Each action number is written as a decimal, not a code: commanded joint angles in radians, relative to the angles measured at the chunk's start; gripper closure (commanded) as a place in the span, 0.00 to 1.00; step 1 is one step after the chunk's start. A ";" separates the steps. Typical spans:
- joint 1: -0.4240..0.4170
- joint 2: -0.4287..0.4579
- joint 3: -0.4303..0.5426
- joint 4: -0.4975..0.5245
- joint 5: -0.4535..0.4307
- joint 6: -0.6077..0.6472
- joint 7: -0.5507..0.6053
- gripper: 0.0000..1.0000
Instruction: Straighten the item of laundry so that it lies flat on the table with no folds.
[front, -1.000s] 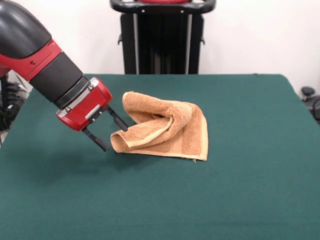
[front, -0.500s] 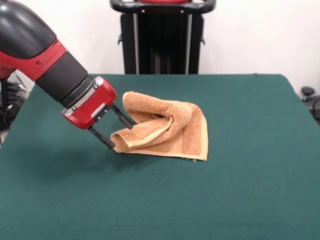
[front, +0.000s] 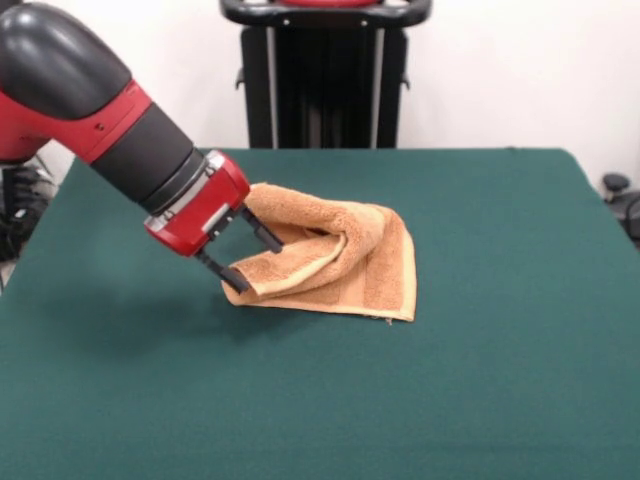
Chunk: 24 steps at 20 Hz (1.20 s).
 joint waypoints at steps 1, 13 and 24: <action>0.078 0.079 -0.045 0.036 -0.008 -0.092 0.124 0.00; 0.145 0.060 -0.150 -0.016 -0.027 -0.028 0.146 0.00; 0.182 0.045 -0.194 -0.029 -0.003 -0.012 0.150 0.00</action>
